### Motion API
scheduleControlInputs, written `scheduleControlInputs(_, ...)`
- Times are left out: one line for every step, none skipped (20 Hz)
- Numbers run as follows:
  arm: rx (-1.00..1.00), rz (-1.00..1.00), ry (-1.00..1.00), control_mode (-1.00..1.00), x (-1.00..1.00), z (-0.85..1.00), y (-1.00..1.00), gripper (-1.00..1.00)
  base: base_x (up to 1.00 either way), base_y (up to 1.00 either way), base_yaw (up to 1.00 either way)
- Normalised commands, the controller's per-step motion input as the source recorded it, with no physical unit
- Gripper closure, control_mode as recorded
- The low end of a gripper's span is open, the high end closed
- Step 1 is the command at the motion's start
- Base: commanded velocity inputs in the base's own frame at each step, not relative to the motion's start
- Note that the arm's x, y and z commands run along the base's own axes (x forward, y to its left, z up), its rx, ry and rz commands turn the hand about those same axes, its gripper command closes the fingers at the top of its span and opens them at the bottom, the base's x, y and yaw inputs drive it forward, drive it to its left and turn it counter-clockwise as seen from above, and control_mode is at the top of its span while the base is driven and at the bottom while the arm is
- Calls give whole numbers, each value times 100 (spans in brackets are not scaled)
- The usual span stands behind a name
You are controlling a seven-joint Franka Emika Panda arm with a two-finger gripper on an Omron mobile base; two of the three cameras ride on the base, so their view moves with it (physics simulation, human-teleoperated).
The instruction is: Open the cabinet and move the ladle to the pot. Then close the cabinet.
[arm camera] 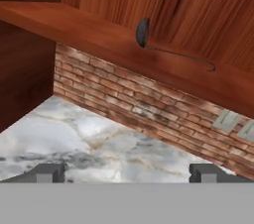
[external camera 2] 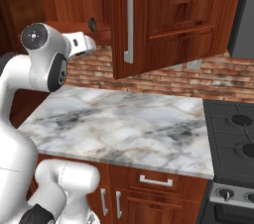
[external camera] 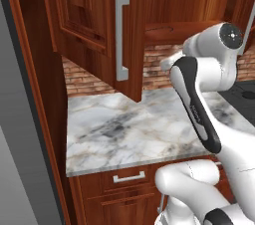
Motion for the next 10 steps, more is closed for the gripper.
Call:
scheduleControlInputs(-3, 0, 0, -100, 49, 0, 0, -100, 0, 0, 0)
scheduleControlInputs(-3, 0, 0, -100, 45, 0, 0, -100, 0, 0, 0)
scheduleControlInputs(-3, 0, 0, -100, 46, 0, -1, -100, 0, 0, 0)
scheduleControlInputs(-3, 0, 0, -100, 44, 0, 0, -100, 0, 0, 0)
scheduleControlInputs(-3, 0, 0, -100, 43, 0, 0, -100, 0, 0, 0)
scheduleControlInputs(-3, 0, 0, -100, 44, 0, 0, -100, 0, 0, 0)
scheduleControlInputs(-3, 0, 0, -100, 43, 0, 0, -100, 0, 0, 0)
scheduleControlInputs(-3, 0, 0, -100, 43, -3, 0, -100, 0, 0, 0)
scheduleControlInputs(-3, 0, 0, -100, 39, -3, 0, -100, 0, 0, 0)
scheduleControlInputs(-3, 0, 0, -100, 37, -4, 0, -100, 0, 0, 0)
